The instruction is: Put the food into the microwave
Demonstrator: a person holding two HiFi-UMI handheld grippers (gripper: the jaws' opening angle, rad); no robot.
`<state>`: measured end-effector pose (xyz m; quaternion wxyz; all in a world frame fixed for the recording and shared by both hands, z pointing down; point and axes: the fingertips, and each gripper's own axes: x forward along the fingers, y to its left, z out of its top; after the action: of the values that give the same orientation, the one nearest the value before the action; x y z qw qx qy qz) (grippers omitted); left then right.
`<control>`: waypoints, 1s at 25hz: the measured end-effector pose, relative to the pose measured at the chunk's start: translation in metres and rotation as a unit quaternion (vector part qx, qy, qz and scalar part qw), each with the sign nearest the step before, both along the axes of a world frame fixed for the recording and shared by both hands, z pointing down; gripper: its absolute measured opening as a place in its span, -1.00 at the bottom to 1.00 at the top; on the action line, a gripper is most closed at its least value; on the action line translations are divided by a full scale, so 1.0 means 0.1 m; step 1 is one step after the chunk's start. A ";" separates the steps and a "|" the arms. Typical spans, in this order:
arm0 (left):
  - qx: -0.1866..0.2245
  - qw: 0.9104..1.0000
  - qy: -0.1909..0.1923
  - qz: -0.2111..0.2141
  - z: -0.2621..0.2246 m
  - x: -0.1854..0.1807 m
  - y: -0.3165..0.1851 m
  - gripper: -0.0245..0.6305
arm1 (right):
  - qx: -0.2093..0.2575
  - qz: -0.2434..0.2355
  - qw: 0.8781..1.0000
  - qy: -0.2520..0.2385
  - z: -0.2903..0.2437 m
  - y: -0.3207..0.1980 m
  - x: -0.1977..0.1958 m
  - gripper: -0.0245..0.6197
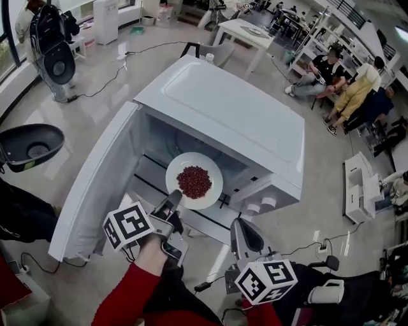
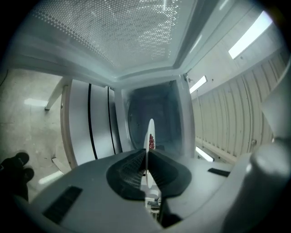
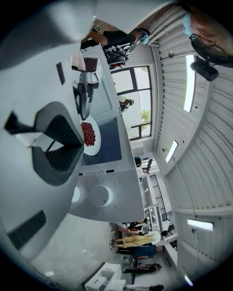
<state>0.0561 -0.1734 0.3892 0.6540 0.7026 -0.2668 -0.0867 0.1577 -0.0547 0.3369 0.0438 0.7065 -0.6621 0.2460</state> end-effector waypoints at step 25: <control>0.020 0.998 0.037 -0.043 0.24 0.28 -0.41 -0.86 | -0.032 -0.055 0.997 0.035 0.56 -0.48 -0.05 -0.88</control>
<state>0.0842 -0.2142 0.4132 0.6449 0.6997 -0.2706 -0.1459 0.1526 -0.1024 0.3928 0.1028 0.6751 -0.6901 0.2398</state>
